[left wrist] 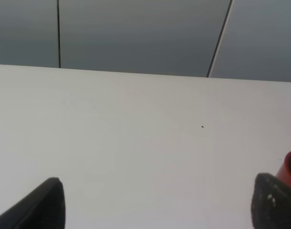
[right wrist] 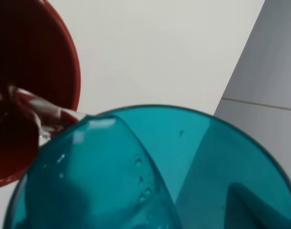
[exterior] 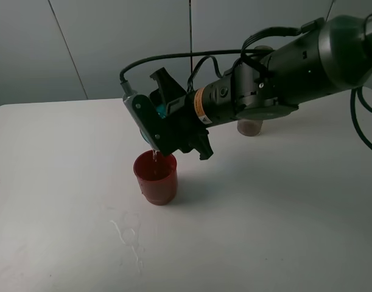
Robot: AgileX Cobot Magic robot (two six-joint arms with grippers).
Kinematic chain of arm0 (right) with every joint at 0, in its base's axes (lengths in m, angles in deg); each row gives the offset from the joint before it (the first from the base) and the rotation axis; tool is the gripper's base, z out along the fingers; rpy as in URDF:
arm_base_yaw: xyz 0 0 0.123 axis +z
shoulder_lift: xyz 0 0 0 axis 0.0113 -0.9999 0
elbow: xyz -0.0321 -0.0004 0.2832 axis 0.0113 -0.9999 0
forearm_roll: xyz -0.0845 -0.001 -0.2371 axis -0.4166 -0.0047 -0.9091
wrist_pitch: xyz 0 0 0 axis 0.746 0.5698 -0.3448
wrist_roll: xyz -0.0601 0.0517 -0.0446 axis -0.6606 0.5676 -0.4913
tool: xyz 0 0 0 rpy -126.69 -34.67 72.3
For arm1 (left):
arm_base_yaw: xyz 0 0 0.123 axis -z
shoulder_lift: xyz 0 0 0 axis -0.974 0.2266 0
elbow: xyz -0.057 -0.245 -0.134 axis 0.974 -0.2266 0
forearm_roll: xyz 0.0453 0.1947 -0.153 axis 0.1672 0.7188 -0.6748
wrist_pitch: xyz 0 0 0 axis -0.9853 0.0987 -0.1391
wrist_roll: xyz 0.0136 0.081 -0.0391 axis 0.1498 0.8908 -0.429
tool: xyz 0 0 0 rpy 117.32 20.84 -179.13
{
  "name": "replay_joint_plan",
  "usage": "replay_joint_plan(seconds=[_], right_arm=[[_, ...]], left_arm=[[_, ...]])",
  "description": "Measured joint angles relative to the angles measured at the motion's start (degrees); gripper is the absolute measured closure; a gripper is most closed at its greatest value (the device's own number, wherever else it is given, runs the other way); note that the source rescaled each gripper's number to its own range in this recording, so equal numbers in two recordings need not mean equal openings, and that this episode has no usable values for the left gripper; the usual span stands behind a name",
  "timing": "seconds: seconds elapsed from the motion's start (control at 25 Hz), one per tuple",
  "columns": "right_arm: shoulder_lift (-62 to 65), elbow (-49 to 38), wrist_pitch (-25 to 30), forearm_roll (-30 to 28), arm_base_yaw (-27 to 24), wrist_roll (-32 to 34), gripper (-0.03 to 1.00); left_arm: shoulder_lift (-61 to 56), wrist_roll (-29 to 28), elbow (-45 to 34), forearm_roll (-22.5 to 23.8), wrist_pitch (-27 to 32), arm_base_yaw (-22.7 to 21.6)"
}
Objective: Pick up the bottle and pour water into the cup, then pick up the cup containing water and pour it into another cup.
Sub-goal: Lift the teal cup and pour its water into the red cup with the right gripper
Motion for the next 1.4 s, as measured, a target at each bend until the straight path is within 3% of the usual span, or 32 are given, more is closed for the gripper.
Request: replay_joint_plan(seconds=[0.88,1.4], right_arm=[[0.0,1.57,-1.73,7.21,0.0,-20.01,0.88],[0.0,1.57,-2.36,7.55,0.0,-29.46,0.88]], left_arm=[[0.0,0.0,0.0,0.0,0.0,0.0],[0.0,0.0,0.0,0.0,0.0,0.0]])
